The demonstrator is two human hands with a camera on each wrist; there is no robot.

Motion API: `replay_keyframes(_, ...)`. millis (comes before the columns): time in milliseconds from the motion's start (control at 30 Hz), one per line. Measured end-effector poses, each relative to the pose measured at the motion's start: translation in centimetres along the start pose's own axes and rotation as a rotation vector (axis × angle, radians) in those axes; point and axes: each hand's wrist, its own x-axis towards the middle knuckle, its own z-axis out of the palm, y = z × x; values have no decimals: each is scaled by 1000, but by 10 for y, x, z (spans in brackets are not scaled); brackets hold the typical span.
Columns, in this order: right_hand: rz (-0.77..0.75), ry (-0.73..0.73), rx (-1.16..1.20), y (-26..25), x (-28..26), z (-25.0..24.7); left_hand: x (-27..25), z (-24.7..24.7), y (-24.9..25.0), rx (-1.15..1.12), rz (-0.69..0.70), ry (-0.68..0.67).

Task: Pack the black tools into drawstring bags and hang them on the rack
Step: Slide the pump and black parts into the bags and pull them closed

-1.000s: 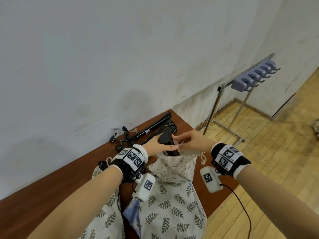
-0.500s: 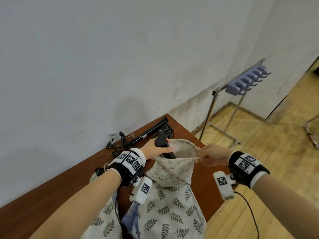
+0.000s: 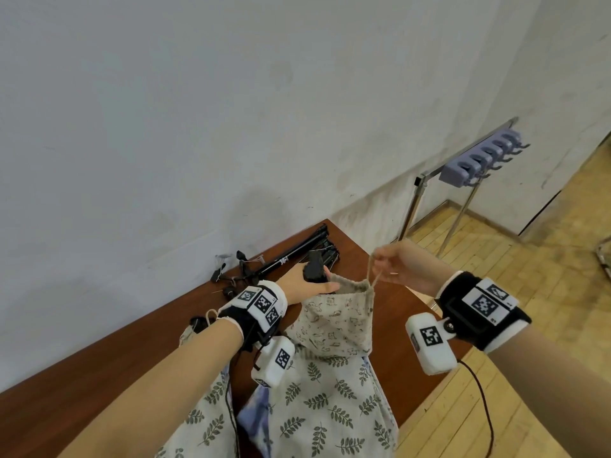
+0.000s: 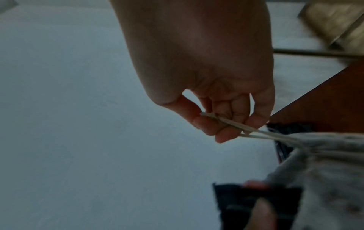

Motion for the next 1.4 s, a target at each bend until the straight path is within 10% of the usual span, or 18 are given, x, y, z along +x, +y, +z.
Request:
replay_keyframes(133, -80, -105, -30, -26, -3, 41, 1, 10, 8, 45, -23, 11)
replay_keyframes(367, -262, 175, -782, -11, 33, 75, -5, 4, 19, 155, -104, -136)
replay_keyframes(733, -204, 105, -537, 7, 48, 68, -13, -31, -16, -73, -309, 191)
replay_keyframes(967, -172, 97, -377, 17, 55, 66, -20, -49, -23, 2, -316, 240)
replay_keyframes(1100, -145, 75, -354, 15, 58, 62, -18, -46, -18, -347, -404, 141)
replay_keyframes(1400, -170, 47, -323, 25, 52, 67, -32, -47, 44, -587, -90, 166)
